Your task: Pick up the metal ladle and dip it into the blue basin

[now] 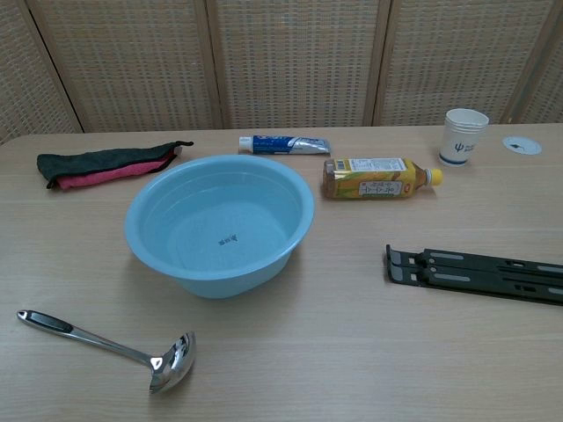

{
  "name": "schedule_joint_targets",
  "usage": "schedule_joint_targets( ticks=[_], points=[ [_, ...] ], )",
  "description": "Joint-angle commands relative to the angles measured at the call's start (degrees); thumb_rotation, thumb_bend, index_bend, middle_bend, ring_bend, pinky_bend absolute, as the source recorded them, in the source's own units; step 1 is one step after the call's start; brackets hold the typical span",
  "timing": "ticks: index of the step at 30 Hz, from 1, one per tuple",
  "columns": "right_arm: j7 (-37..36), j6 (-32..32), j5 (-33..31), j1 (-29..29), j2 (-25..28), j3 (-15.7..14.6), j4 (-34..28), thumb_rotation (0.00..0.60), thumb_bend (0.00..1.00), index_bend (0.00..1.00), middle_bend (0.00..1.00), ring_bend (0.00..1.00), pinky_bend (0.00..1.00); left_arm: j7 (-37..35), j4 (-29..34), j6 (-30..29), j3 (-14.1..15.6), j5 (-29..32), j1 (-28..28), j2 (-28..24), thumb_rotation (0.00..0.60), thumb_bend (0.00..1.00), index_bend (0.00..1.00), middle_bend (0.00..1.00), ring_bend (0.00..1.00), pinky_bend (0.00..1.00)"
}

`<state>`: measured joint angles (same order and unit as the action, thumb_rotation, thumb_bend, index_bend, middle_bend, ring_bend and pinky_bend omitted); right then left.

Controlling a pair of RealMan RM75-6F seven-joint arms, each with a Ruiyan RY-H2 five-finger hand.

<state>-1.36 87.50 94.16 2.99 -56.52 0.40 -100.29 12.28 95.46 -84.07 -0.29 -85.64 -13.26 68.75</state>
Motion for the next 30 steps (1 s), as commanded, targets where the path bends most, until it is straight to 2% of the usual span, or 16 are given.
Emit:
schedule_joint_targets(
  ticks=[1,6,7,8,9,10,12,13,15,17,20,22,27,30],
  points=[
    [0.01,-0.03,0.03,0.0,0.0,-0.03,0.03,0.6,0.0,0.0,0.0,0.0,0.0,0.18,0.07,0.13,0.04,-0.31,0.15,-0.1,0.6,0.0,0.0,0.0,0.0,0.0],
    [-0.22,0.13,0.19,-0.06,0.08,-0.09,0.05,0.6,0.0,0.0,0.0,0.0,0.0,0.8,0.3,1.02,0.1,-0.77,0.08,-0.02,0.6,0.0,0.0,0.0,0.0,0.0],
    [-0.36,0.21,0.2,-0.08,0.13,-0.07,0.02,0.6,0.0,0.0,0.0,0.0,0.0,1.01,0.5,1.61,0.19,-0.73,-0.04,0.02,0.6,0.0,0.0,0.01,0.01,0.0],
    [-0.48,0.23,0.2,-0.08,0.17,-0.06,-0.02,0.6,0.0,0.0,0.0,0.0,0.0,1.26,0.57,2.18,0.24,-0.69,-0.23,0.13,0.6,0.0,0.0,0.08,0.08,0.05],
    [-0.58,0.23,0.18,-0.07,0.2,-0.04,-0.05,0.6,0.0,0.0,0.0,0.0,0.0,1.22,0.61,3.06,0.37,-0.62,-0.52,0.35,0.6,0.0,0.0,0.24,0.24,0.19],
    [-0.68,0.16,0.15,-0.03,0.25,-0.03,-0.12,0.6,0.0,0.0,0.0,0.0,0.0,0.92,0.52,4.52,0.64,-0.44,-0.96,0.77,0.6,0.0,0.0,0.44,0.43,0.41],
    [-0.74,0.08,0.15,0.04,0.29,0.01,-0.21,0.6,0.0,0.0,0.0,0.0,0.0,1.82,-0.81,5.29,0.56,-0.68,-1.44,2.04,0.6,0.0,0.0,0.71,0.7,0.77],
    [-0.65,0.0,0.2,0.09,0.28,-0.01,-0.19,0.6,0.0,0.0,0.0,0.0,0.0,2.55,-1.23,6.7,0.87,-0.19,-1.76,3.01,0.6,0.0,0.0,0.79,0.79,0.9],
    [-0.57,-0.21,0.13,0.13,0.22,-0.07,-0.11,0.6,0.0,0.0,0.0,0.0,0.0,3.59,-0.95,9.36,1.2,1.04,-2.47,3.95,0.6,0.0,0.0,0.89,0.89,0.99],
    [-0.62,-0.47,-0.03,0.22,0.18,-0.08,0.01,0.6,0.0,0.0,0.0,0.0,0.0,4.87,-1.48,11.18,1.14,1.7,-3.24,5.43,0.6,0.0,0.0,0.94,0.93,1.0],
    [-0.86,-0.5,-0.14,0.28,0.22,0.01,0.0,0.6,0.0,0.0,0.0,0.0,0.0,6.21,-2.32,14.86,1.36,3.38,-4.5,7.96,0.6,0.0,0.05,0.97,0.95,1.0],
    [-0.99,-0.45,-0.1,0.28,0.28,0.01,-0.04,0.6,0.0,0.0,0.0,0.0,0.0,7.23,-2.91,16.61,1.33,4.52,-5.13,9.38,0.6,0.0,0.14,0.98,0.95,1.0],
    [-1.41,-0.5,-0.24,0.28,0.42,0.0,-0.02,0.6,0.0,0.0,0.0,0.0,0.0,10.36,-4.94,20.98,1.64,7.32,-6.63,12.96,0.6,0.0,0.26,0.98,0.96,1.0],
    [-1.83,-0.55,-0.35,0.32,0.55,0.05,0.09,0.6,0.0,0.0,0.0,0.0,0.0,11.72,-6.67,22.19,1.15,9.41,-7.13,15.31,0.6,0.09,0.29,0.98,0.96,1.0]
  ],
)
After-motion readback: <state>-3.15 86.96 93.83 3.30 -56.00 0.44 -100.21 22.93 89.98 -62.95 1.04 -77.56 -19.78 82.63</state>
